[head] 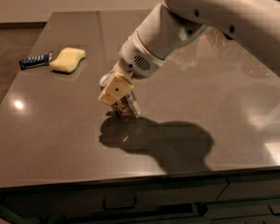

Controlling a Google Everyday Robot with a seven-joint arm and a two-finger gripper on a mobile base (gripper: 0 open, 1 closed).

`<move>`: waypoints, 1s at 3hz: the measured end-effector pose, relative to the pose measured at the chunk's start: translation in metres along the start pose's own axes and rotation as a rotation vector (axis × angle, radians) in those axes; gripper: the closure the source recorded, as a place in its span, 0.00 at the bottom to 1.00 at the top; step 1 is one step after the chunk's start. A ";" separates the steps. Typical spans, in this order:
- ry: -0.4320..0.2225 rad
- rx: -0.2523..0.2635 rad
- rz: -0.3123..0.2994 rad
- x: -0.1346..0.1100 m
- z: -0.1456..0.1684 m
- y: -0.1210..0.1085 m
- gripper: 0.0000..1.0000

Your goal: Knock orange can over

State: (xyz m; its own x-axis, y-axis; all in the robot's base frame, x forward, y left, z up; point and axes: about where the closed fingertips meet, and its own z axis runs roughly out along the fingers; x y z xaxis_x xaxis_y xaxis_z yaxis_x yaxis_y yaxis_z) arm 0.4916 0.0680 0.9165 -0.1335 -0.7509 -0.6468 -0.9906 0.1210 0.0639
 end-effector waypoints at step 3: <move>0.584 0.030 -0.195 0.060 -0.018 -0.027 0.81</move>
Offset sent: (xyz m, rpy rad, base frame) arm 0.0331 -0.0825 -0.0286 -0.7027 -0.0596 0.1845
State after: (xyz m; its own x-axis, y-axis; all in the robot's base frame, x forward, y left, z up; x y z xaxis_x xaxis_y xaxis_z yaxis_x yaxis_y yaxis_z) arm 0.5097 0.0075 0.8896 0.0470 -0.9916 -0.1205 -0.9983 -0.0423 -0.0408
